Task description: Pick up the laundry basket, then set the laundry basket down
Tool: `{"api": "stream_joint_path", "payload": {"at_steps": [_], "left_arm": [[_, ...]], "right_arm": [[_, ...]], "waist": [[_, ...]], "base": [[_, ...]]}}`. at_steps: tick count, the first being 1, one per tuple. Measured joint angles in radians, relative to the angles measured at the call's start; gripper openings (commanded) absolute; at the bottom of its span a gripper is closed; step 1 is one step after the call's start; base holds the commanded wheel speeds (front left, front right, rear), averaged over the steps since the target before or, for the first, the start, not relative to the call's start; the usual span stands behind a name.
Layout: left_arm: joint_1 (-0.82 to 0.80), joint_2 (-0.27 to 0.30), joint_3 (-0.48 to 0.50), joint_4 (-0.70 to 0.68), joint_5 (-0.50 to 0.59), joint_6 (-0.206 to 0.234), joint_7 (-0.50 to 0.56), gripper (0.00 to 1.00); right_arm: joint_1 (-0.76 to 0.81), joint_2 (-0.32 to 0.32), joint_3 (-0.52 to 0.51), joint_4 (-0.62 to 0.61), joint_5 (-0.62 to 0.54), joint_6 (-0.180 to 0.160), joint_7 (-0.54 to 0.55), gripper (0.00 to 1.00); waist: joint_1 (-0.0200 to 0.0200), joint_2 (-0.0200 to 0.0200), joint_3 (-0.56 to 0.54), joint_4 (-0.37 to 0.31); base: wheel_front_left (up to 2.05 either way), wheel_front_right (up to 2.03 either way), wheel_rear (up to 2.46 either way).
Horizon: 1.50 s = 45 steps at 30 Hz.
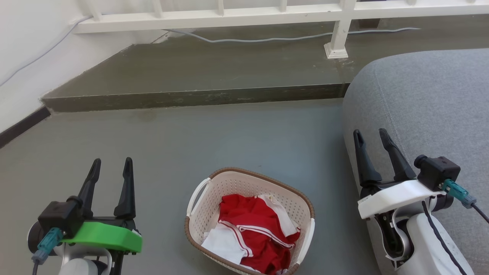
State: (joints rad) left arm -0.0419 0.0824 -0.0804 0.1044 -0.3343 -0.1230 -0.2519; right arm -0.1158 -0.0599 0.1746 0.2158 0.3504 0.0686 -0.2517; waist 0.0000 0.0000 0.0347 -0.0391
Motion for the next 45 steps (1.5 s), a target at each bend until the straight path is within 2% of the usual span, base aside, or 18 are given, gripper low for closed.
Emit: {"api": "stream_joint_path", "payload": {"at_steps": [13,26,37,45], "left_arm": [[0.0,-0.005,0.01,-0.003,0.005,0.0,0.0,1.0],[-0.031,0.002,-0.017,-0.018,0.002,-0.001,0.0,1.0],[-0.088,0.053,-0.048,-0.022,-0.024,-0.002,0.0,1.0],[-0.15,0.112,-0.087,0.004,-0.033,-0.002,0.0,1.0]], "right_arm": [[0.0,0.004,-0.006,0.007,-0.008,0.0,0.0,1.0],[-0.012,0.007,-0.002,0.001,-0.015,-0.008,0.0,1.0],[-0.055,0.011,0.013,-0.017,-0.024,-0.011,0.0,1.0],[-0.092,0.011,0.038,-0.04,-0.004,-0.028,0.0,1.0]], "waist": [[0.0,0.0,0.018,-0.004],[0.0,0.0,0.111,-0.015],[0.0,0.0,0.235,-0.033],[0.0001,0.0,0.34,-0.045]], "base": [[0.0,0.0,0.0],[0.0,0.0,0.0],[0.0,0.0,0.0],[0.0,0.0,0.0]]}}
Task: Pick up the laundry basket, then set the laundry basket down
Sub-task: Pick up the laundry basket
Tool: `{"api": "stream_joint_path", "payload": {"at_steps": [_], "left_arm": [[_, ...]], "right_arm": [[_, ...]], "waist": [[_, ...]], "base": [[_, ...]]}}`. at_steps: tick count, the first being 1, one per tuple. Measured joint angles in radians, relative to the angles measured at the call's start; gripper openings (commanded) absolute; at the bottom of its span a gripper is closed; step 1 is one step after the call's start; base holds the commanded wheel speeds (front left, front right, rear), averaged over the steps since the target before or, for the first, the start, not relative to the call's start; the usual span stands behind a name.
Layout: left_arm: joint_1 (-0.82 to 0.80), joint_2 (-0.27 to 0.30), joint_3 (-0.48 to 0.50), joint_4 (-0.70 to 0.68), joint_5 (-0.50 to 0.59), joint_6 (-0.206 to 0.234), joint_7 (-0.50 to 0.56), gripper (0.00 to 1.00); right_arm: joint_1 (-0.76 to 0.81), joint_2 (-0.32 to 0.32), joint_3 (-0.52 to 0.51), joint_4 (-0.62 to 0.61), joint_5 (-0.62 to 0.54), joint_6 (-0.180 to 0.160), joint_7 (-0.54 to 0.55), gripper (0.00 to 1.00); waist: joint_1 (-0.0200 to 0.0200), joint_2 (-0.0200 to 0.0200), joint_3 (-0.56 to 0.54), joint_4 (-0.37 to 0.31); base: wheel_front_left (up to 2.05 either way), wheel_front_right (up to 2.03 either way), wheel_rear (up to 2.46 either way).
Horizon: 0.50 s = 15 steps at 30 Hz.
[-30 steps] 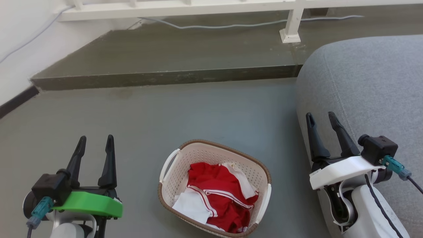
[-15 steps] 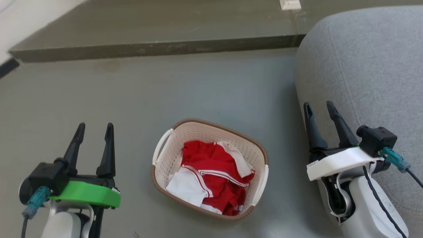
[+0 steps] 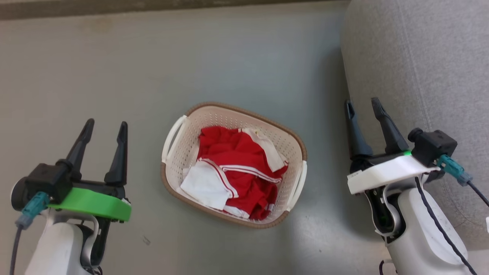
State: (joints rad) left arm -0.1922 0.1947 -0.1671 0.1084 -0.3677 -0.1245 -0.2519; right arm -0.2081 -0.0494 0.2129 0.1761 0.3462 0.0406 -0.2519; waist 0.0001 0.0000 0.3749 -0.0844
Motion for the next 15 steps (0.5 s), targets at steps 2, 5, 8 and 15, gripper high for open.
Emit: {"api": "stream_joint_path", "payload": {"at_steps": [2,5,8,15], "left_arm": [[-0.014,0.011,-0.007,0.017,-0.023,0.0,0.0,1.0],[-0.04,0.031,-0.025,0.052,-0.052,0.0,0.0,1.0],[-0.074,0.052,-0.051,0.099,-0.07,0.0,0.0,1.0],[-0.164,0.097,-0.123,0.206,-0.147,0.0,0.024,1.0]], "right_arm": [[-0.015,0.0,0.011,-0.007,0.007,-0.008,0.0,1.0],[-0.038,0.0,0.022,-0.022,0.015,-0.018,0.0,1.0],[-0.059,-0.001,0.029,-0.032,0.023,-0.027,0.0,1.0],[-0.111,-0.001,0.068,-0.056,0.037,-0.046,0.0,1.0]], "waist": [[0.0,0.0,0.027,-0.003],[0.0,0.0,0.069,-0.008],[0.0001,0.0,0.111,-0.013],[0.0001,0.0,0.21,-0.028]], "base": [[0.0,0.0,0.0],[0.0,0.0,0.0],[0.0,0.0,0.0],[0.0,0.0,0.0]]}}
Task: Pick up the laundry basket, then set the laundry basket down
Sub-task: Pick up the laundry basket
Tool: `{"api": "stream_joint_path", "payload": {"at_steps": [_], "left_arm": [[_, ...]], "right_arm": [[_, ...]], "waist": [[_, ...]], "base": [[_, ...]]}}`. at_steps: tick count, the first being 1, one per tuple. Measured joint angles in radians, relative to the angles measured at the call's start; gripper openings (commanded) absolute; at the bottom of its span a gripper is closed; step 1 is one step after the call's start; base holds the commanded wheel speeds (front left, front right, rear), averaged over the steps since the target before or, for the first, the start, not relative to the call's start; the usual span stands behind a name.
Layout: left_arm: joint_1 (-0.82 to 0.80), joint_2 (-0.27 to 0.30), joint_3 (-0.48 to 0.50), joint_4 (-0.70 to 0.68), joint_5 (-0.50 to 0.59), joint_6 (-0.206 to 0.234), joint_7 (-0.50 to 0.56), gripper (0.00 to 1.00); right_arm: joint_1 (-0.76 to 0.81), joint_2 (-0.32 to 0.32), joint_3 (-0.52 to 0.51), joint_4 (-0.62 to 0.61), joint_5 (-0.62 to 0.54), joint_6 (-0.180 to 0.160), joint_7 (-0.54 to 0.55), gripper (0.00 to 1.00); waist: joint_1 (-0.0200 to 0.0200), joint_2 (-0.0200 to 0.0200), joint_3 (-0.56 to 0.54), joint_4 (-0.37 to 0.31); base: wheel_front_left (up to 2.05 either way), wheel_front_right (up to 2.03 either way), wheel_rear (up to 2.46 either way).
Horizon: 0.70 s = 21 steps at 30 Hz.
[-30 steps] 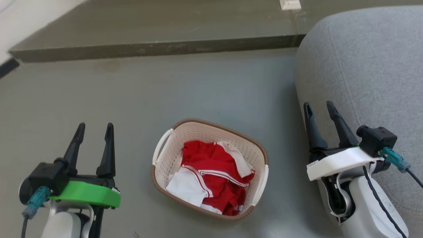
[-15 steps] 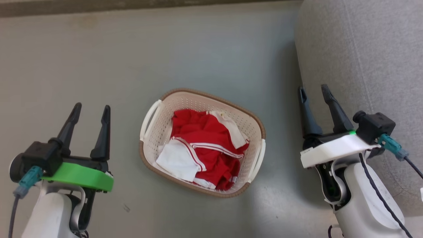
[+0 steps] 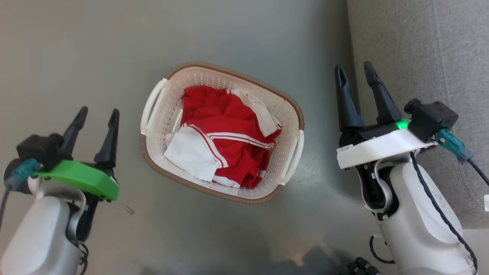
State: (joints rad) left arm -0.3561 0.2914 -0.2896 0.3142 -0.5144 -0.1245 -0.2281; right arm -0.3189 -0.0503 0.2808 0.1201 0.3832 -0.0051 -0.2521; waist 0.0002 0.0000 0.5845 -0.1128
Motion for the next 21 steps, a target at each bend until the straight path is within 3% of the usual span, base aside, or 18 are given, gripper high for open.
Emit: {"api": "stream_joint_path", "payload": {"at_steps": [21], "left_arm": [[-0.308,0.138,-0.219,0.202,-0.157,0.0,0.187,1.0]], "right_arm": [[-0.135,-0.004,0.092,-0.055,0.059,-0.059,-0.002,1.0]], "waist": [[0.0,0.0,0.253,-0.085]], "base": [[0.0,0.0,0.0]]}}
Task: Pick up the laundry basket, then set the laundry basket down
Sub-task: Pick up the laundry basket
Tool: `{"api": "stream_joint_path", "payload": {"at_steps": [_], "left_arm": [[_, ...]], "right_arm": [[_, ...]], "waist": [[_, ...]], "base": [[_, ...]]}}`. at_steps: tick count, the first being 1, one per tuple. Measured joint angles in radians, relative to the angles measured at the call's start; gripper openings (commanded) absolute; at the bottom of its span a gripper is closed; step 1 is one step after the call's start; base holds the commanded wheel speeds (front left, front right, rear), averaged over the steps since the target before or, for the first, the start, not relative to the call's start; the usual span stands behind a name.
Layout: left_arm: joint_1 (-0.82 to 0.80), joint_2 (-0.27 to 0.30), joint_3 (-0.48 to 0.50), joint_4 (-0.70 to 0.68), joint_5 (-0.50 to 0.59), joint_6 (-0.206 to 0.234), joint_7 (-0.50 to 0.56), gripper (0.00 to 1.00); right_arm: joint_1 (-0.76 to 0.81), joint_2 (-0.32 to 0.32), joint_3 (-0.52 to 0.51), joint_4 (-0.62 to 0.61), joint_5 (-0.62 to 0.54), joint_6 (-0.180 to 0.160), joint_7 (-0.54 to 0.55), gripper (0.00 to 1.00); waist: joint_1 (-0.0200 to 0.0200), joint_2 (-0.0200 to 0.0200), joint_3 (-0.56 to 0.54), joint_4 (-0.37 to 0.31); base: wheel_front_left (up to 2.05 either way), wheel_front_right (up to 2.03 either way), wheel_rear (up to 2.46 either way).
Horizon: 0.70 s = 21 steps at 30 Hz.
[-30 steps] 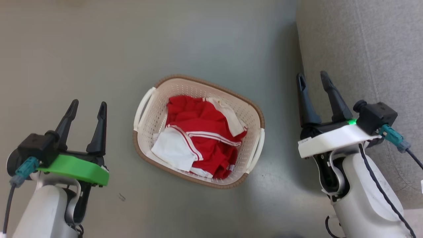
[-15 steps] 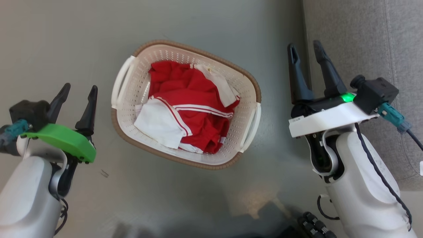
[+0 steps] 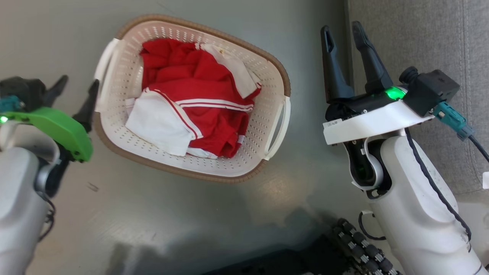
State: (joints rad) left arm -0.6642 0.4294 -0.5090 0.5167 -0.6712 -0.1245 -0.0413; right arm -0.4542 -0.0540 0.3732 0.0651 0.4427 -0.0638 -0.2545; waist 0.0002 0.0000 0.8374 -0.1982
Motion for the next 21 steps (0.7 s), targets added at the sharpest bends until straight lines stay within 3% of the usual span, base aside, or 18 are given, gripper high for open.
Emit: {"api": "stream_joint_path", "payload": {"at_steps": [12,21], "left_arm": [[-0.107,0.059,-0.136,0.036,-0.058,0.0,0.078,1.0],[-0.157,0.089,-0.183,0.094,-0.079,0.0,0.111,1.0]], "right_arm": [[-0.031,0.0,0.025,-0.016,0.036,-0.018,0.0,1.0],[-0.05,0.001,0.036,-0.022,0.05,-0.028,0.0,1.0]], "waist": [[-0.0001,0.0,0.085,-0.06],[0.0,0.0,0.116,-0.086]], "base": [[0.0,0.0,0.0],[0.0,0.0,0.0]]}}
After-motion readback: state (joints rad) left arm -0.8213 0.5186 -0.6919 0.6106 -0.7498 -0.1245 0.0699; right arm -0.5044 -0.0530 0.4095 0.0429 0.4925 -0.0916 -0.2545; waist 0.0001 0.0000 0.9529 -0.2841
